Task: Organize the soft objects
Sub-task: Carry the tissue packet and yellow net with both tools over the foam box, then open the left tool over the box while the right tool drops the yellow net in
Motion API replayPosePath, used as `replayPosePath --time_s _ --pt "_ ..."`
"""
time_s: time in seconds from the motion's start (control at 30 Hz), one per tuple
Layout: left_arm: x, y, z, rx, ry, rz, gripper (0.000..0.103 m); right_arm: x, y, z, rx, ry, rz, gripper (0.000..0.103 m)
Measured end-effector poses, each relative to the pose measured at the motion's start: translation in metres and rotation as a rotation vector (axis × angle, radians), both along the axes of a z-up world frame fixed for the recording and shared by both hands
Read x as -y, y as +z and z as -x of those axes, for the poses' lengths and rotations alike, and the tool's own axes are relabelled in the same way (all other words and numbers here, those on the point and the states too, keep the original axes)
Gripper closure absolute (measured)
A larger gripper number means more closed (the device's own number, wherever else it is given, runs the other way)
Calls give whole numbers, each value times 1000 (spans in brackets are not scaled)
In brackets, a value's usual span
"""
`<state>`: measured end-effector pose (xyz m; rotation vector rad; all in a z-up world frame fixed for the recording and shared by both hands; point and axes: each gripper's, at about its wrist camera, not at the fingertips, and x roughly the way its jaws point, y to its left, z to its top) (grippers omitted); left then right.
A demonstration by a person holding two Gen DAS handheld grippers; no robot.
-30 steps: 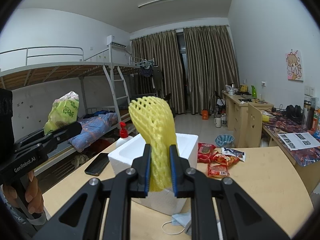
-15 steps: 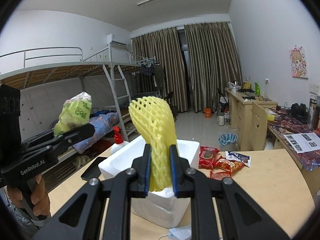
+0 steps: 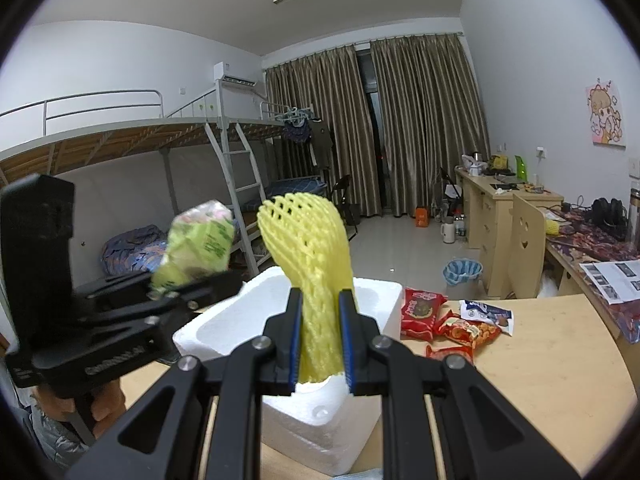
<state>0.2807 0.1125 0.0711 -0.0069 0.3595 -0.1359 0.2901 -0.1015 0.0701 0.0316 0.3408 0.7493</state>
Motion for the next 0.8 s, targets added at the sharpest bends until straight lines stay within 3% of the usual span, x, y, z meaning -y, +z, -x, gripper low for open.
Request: replayPosePath --time_s 0.37,0.47,0.53,0.6,0.8 --pt "-2 -14 -27 -49 -7 -9 76 -2 -9 -11 -40 10 4 82" --pt "-2 -14 -27 -52 -13 -9 58 -2 -9 -11 -43 8 5 82" --pt "1 -12 -24 -39 1 -15 30 -2 -9 -11 -42 7 5 82" --pt "1 -10 -20 -13 16 -25 18 -2 -9 -11 -44 5 7 82" --pt "-5 -10 -12 24 69 -44 15 -2 -8 -12 -42 -2 9 82"
